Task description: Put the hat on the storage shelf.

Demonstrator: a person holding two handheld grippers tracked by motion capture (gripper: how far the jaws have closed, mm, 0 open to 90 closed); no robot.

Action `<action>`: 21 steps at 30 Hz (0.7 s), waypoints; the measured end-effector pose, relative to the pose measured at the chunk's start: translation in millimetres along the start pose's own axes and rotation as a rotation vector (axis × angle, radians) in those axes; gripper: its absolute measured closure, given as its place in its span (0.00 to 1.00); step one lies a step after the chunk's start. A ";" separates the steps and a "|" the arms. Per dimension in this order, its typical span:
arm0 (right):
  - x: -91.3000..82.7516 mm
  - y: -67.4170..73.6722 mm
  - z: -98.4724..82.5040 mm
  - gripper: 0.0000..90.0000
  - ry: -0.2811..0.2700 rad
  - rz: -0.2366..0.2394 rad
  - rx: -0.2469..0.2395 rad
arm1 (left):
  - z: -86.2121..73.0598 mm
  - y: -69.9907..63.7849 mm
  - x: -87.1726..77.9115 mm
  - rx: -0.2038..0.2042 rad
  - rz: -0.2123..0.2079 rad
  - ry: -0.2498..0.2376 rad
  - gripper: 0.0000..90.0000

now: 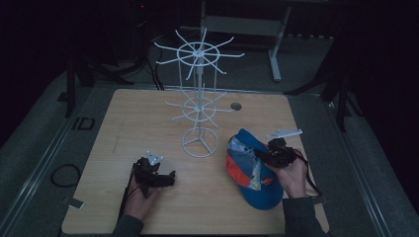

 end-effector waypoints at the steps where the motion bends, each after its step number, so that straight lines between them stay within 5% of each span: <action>1: -0.8 0.6 0.8 0.97 -0.004 0.000 -0.001 | 0.0 -0.1 0.0 -0.001 0.000 0.000 0.02; 21: -25.9 0.7 15.6 0.97 -0.109 0.010 0.012 | 0.1 0.2 0.0 0.002 0.001 0.000 0.02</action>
Point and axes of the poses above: each handheld gripper's, and its own axes: x roughly forward along the jaws, z roughly out of its top, y roughly to its left, the point moved 10 cm from there along x, roughly forward along the jaws, and after that the axes turned 6 degrees about y, right-handed, at the moved point
